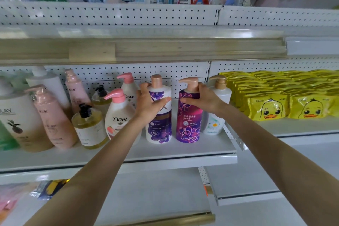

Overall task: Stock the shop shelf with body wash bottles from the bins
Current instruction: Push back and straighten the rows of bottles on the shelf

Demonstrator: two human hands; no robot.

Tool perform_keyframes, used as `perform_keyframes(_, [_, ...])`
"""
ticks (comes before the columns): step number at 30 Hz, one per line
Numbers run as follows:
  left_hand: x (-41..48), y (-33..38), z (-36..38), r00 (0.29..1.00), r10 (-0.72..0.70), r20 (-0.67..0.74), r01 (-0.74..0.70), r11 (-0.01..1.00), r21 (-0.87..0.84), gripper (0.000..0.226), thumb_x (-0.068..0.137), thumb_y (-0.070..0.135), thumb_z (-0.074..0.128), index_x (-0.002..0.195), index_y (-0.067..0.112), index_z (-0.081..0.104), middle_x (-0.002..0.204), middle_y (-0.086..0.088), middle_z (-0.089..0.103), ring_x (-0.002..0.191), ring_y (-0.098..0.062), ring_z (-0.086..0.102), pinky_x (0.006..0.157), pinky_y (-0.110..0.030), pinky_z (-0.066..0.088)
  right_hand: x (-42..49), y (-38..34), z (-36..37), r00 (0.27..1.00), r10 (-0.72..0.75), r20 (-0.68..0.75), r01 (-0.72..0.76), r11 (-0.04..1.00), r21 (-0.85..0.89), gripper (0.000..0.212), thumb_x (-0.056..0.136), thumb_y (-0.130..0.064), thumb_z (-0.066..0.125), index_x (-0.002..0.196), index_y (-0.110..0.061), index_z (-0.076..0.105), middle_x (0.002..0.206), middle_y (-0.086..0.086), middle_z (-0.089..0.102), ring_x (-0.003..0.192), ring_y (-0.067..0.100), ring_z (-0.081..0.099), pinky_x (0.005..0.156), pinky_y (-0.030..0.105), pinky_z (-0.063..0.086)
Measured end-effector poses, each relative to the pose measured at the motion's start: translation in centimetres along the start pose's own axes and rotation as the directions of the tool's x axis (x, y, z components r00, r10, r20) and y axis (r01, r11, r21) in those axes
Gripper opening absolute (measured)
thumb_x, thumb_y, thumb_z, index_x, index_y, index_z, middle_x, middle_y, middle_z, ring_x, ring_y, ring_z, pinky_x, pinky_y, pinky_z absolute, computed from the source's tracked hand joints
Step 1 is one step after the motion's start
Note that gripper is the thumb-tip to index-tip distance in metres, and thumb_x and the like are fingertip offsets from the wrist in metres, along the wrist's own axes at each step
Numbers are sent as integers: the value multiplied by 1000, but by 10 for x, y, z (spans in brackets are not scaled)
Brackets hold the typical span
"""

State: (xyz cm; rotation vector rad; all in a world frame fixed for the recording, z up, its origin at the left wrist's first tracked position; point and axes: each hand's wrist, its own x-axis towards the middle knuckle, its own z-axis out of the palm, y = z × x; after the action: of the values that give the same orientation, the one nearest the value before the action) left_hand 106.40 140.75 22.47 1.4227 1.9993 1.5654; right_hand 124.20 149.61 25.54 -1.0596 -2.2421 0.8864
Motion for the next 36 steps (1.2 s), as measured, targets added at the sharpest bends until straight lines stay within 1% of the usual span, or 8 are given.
perform_keyframes(7, [2, -4, 3, 1000, -12, -11, 11, 999, -42, 71, 74, 24, 81, 127, 7, 37, 120, -11, 42, 100, -20, 50, 91, -33, 44, -45, 13, -56, 885, -319, -341, 250, 940, -231, 20, 83, -11, 72, 103, -11, 70, 98, -1, 63, 74, 8, 62, 77, 8, 48])
perform_keyframes(10, [3, -6, 4, 1000, -17, -9, 16, 998, -54, 71, 74, 24, 80, 127, 6, 36, 122, -13, 42, 103, -21, 51, 93, -34, 45, -53, 28, -81, 853, -281, -440, 193, 953, -235, 20, 80, -16, 74, 100, -18, 70, 93, -4, 61, 70, 3, 59, 69, 8, 47])
perform_keyframes(16, [5, -9, 4, 999, -39, -8, 39, 998, -48, 70, 72, 25, 82, 124, 9, 38, 122, -14, 47, 107, -26, 56, 95, -43, 49, -34, 67, -82, 964, 139, -228, -114, 986, 118, 73, 75, -17, 80, 136, -12, 41, 120, 1, 51, 103, 14, 54, 81, 24, 47])
perform_keyframes(19, [5, -9, 3, 999, -52, -8, 52, 998, -44, 70, 71, 28, 83, 122, 12, 38, 121, -13, 50, 106, -25, 58, 95, -45, 50, -25, 64, -71, 978, 137, -159, -82, 946, 313, 58, 78, -9, 75, 128, -9, 45, 106, -4, 60, 86, 2, 61, 65, 10, 48])
perform_keyframes(23, [6, -9, 3, 998, -67, 1, 67, 996, -54, 69, 71, 26, 82, 123, 11, 39, 122, -12, 51, 107, -24, 59, 93, -42, 51, -10, 68, -60, 994, 74, -85, -38, 930, 367, 72, 62, -40, 87, 120, -10, 56, 114, 10, 67, 109, 27, 63, 99, 47, 48])
perform_keyframes(26, [7, -12, 4, 999, -50, -7, 49, 997, -62, 73, 68, 29, 83, 123, 14, 37, 123, -15, 50, 110, -26, 56, 96, -44, 49, -2, 81, -57, 994, 60, -92, -22, 929, 370, 89, 44, -57, 89, 116, -18, 57, 111, 5, 69, 107, 23, 64, 99, 51, 47])
perform_keyframes(32, [7, -12, 0, 996, -89, 21, 90, 995, -44, 83, 54, 51, 78, 120, 22, 37, 123, -11, 53, 109, -24, 59, 95, -46, 50, -6, 70, -54, 989, 60, -133, -25, 968, 250, 50, 71, -35, 80, 111, -14, 58, 105, 7, 68, 101, 23, 63, 96, 46, 49])
perform_keyframes(36, [6, -12, 1, 996, -91, 14, 91, 995, -48, 73, 65, 38, 81, 121, 22, 36, 124, -12, 51, 109, -25, 58, 96, -48, 49, -12, 71, -56, 995, 31, -93, -5, 965, 261, 46, 75, -29, 78, 113, -11, 58, 104, 10, 67, 101, 22, 63, 95, 42, 50])
